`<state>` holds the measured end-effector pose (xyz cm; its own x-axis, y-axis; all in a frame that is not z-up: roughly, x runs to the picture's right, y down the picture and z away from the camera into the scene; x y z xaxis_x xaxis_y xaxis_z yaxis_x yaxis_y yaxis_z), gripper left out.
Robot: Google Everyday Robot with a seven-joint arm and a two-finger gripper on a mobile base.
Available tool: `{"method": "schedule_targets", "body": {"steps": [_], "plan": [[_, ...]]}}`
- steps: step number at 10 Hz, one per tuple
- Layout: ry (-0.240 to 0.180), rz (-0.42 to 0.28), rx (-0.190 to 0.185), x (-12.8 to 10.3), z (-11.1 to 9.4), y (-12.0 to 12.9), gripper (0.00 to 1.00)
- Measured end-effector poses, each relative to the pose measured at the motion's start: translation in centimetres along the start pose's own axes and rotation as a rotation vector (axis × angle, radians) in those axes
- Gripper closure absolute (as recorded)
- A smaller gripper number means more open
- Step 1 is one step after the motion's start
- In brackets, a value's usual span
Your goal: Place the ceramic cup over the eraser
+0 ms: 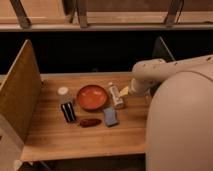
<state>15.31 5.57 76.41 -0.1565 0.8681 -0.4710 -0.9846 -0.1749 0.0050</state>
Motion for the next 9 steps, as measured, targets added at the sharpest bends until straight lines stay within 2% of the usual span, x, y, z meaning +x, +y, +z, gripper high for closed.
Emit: {"method": "schedule_targets", "body": {"steps": [2,3,4,7,9], "plan": [[-0.001,-0.002,0.001,0.0,0.0,0.0,0.2],[-0.009,-0.025,0.004,-0.5,-0.2,0.3,0.2],[-0.024,-0.093,0.004,-1.4,-0.4,1.7,0.2],[-0.068,-0.358,-0.021,-4.1,-1.2,9.0,0.2],[-0.078,-0.472,-0.044,-4.7,-1.4,12.5,0.2]]}}
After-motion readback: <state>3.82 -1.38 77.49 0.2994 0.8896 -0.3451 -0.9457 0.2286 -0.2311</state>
